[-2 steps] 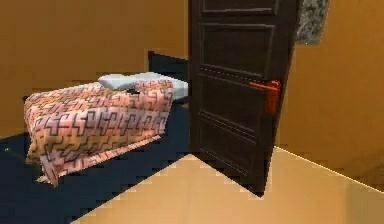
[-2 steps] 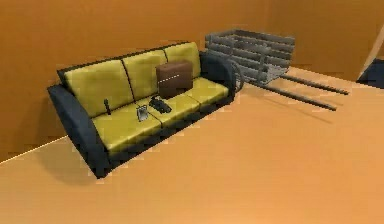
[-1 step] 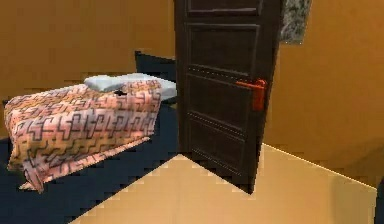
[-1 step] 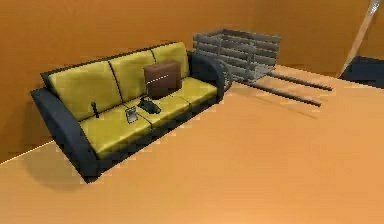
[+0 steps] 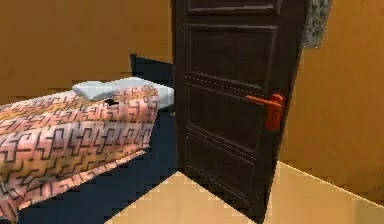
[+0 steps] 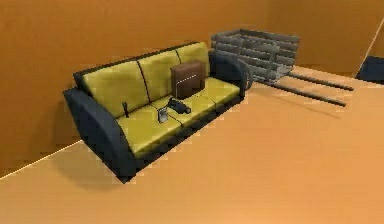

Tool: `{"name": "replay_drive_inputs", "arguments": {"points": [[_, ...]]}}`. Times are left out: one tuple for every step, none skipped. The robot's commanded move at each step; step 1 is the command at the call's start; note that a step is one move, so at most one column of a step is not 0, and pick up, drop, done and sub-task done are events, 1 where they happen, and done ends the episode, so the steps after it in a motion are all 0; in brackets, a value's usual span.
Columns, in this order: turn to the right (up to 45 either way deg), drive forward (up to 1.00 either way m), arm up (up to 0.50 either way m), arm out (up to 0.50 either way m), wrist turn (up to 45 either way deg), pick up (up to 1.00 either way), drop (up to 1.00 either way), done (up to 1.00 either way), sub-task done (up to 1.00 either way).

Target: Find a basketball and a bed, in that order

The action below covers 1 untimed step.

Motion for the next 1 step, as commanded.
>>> {"name": "replay_drive_inputs", "arguments": {"points": [[-45.0,0.0,0.0,0.0,0.0,0.0,0.0,0.0,0.0]]}}
